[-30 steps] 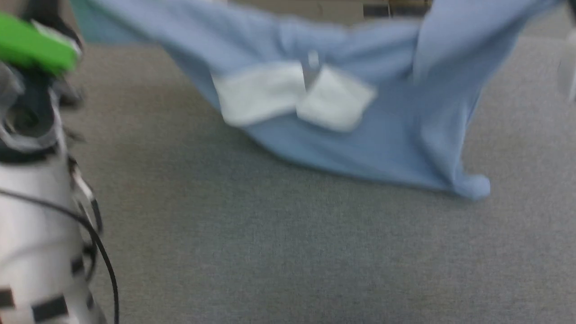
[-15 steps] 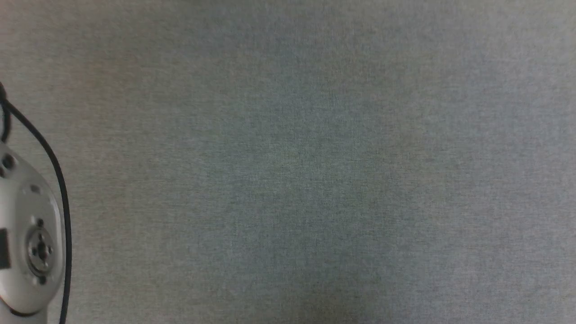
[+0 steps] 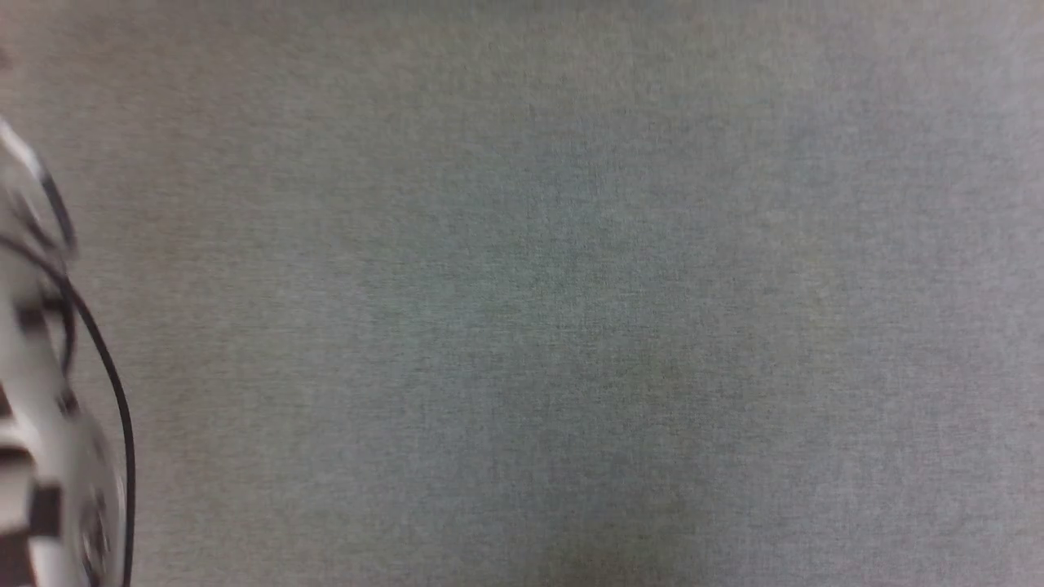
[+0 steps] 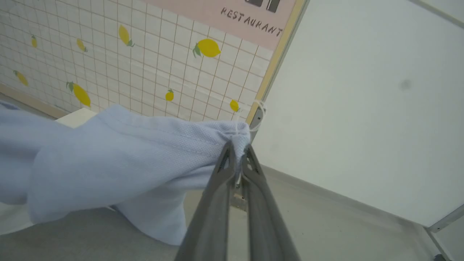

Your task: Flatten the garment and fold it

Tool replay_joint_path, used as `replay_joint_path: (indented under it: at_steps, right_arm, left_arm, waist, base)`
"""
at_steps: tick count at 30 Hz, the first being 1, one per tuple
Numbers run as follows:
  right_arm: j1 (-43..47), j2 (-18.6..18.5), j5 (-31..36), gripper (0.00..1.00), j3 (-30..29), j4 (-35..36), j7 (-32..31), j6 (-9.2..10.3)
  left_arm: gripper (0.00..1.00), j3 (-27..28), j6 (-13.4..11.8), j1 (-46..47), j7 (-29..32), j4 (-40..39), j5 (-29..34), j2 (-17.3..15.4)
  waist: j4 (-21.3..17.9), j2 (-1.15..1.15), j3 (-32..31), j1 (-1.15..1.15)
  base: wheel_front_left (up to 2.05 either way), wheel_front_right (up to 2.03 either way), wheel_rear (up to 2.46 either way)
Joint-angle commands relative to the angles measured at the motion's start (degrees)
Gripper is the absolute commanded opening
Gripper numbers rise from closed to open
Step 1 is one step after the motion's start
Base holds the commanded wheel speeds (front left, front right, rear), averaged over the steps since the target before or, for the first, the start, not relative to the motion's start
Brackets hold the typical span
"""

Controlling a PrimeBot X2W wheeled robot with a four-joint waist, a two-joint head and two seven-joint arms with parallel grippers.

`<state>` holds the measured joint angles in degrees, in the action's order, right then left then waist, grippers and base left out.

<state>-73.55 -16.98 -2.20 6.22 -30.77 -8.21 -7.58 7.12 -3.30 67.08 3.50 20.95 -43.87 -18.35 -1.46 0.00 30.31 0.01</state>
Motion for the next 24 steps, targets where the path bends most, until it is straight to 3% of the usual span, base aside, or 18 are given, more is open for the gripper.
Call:
replay_joint_path:
  at_steps: [1,5,10,17,24]
  right_arm:
    - [3.66,0.31,-2.24,0.00,0.71,-0.74,0.60,0.09]
    - [14.50,0.24,-7.78,0.00,2.39,-0.36,-0.08,0.09]
    - [29.22,0.69,-13.88,0.00,1.31,3.33,-3.87,0.09]
    - [50.13,1.94,-16.15,0.00,-5.83,13.57,-8.86,0.09]
    - [65.13,8.80,-13.80,0.00,-14.09,22.13,-13.13,0.09]
  left_arm:
    - [0.00,-0.66,0.94,-4.23,0.83,0.05,1.26,-1.44]
    - [0.00,-2.57,2.33,-17.12,3.91,-1.72,2.75,-3.30]
    - [0.00,-3.17,1.15,-35.39,7.64,-7.25,3.44,-4.14]
    - [0.00,-2.10,-2.70,-58.99,11.52,-16.39,0.31,0.05]
    - [0.00,-2.32,-5.96,-74.79,14.49,-19.15,-0.27,2.20]
  waist:
    - [1.70,0.00,-4.27,-0.01]
    - [2.83,0.00,-8.96,-0.01]
    - [3.74,0.00,-14.86,-0.01]
    - [4.82,0.00,-20.87,-0.01]
    - [5.32,0.00,-24.04,-0.01]
  base:
    - [0.00,0.00,0.00]
    - [0.00,0.00,0.00]
    - [0.00,0.00,0.00]
    - [0.00,0.00,0.00]
    - [0.00,0.00,0.00]
